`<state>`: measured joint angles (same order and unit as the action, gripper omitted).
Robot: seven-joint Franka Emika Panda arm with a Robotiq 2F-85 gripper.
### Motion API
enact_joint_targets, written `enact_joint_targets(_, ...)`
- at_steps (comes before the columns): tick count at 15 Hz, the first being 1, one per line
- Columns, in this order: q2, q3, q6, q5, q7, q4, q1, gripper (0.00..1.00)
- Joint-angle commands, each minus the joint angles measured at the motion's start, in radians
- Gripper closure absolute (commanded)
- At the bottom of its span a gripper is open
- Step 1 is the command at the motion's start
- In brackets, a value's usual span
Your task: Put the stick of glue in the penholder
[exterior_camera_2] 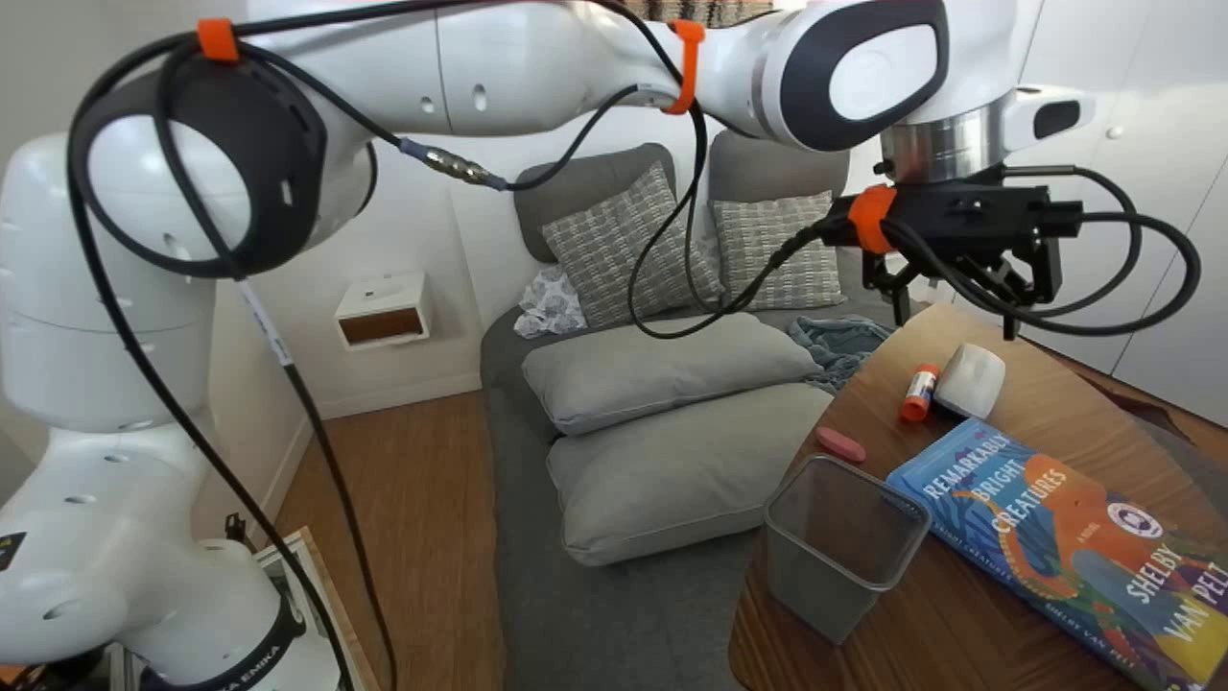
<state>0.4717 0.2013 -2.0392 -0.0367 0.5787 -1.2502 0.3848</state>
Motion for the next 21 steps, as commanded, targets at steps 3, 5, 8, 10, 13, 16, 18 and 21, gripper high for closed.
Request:
enact_joint_targets(3,0.062,0.0,0.045,-0.019,0.0,0.087,0.017,0.0)
enact_joint_targets(5,0.071,-0.001,0.052,-0.02,0.0,0.106,0.017,0.0)
enact_joint_targets(8,0.124,-0.009,0.083,-0.046,-0.073,0.136,0.009,0.0)
enact_joint_targets(10,0.164,-0.059,0.115,-0.068,-0.133,0.166,0.038,0.0)
enact_joint_targets(13,0.212,-0.076,0.137,-0.086,-0.219,0.182,0.039,0.0)
enact_joint_targets(16,0.265,-0.091,0.13,-0.109,-0.254,0.212,0.055,0.0)
enact_joint_targets(18,0.295,-0.094,0.13,-0.114,-0.262,0.236,0.063,0.0)
enact_joint_targets(21,0.337,-0.131,0.078,-0.155,-0.179,0.277,0.102,0.0)
